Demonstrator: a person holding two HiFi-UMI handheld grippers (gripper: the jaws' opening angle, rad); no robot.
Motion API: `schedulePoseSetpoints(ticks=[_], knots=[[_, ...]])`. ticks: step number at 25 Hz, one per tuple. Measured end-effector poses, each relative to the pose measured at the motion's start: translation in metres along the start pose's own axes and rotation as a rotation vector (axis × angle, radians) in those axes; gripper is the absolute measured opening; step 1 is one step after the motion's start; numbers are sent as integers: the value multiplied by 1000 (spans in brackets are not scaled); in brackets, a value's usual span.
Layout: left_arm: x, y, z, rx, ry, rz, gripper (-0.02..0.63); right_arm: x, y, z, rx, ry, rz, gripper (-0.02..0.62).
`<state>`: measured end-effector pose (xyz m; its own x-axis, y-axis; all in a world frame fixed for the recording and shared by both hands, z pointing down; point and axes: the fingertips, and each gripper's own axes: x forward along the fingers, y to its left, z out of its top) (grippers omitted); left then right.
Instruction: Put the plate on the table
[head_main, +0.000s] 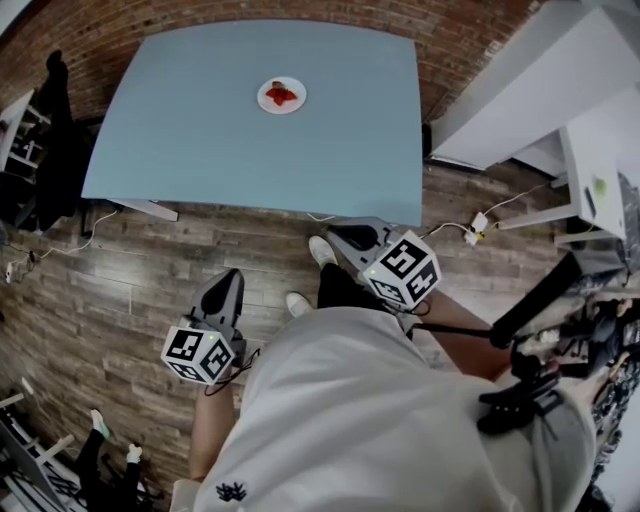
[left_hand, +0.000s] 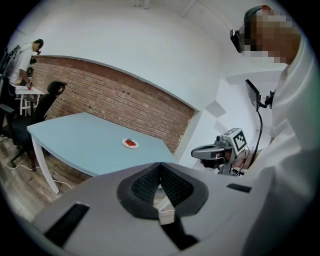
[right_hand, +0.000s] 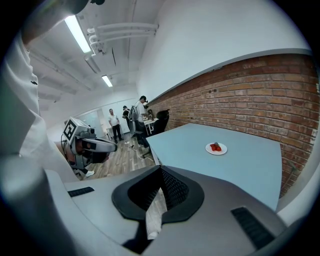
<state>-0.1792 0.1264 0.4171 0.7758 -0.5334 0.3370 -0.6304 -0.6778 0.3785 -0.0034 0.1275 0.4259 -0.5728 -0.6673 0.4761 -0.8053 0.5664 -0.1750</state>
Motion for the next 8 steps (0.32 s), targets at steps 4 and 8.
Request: schedulePoseSetpoints(ticks=[4,8], knots=[[10,2,5,-4,4,5,2,4,-13,5,0,3,8,8],[22,2,15,-11,23,27,2,10,-29,12,-2,2,18,8]])
